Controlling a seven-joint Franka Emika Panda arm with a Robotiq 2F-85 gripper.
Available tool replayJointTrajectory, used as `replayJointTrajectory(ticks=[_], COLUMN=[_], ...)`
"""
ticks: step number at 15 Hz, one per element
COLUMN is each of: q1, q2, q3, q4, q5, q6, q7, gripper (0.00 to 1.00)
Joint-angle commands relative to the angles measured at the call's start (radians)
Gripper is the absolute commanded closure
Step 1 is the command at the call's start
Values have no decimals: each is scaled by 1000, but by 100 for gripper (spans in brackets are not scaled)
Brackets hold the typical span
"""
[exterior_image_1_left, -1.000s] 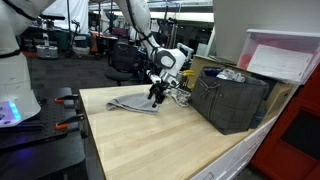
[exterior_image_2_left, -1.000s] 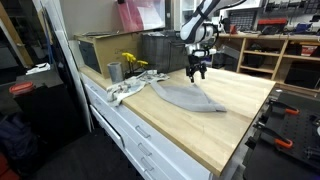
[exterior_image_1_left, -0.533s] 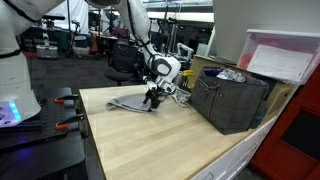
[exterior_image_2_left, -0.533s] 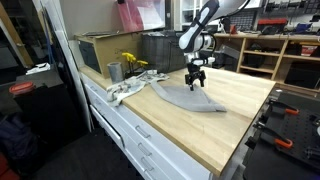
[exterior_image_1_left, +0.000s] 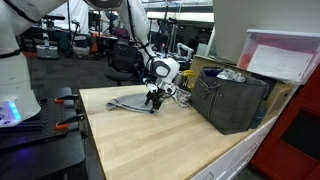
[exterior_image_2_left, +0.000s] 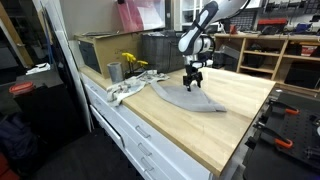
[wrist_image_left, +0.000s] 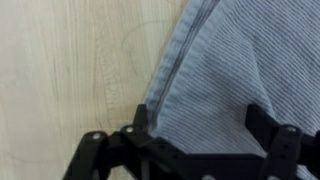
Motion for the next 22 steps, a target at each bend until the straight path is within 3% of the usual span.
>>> replayJointTrajectory(ticks=[1,4,5,6,12,14,16,22], q1=[-12,-9,-6,-5,24,50,27,51], q2=[-3,-3,-1,-1,-4,-2,-35,-34], q3=[20,23,20,18,-5,-38,-95,-219], q4=[-17,-31,-39,-44,-82,-96,-85,-61], q5=[20,20,18,17,-2,-20,-46,-114], q6=[47,67,78,87,165,212,183,163], q7=[-35,-31,-26,-23,31,88,108,234], gripper=[0,0,10,28,72,88,99,100])
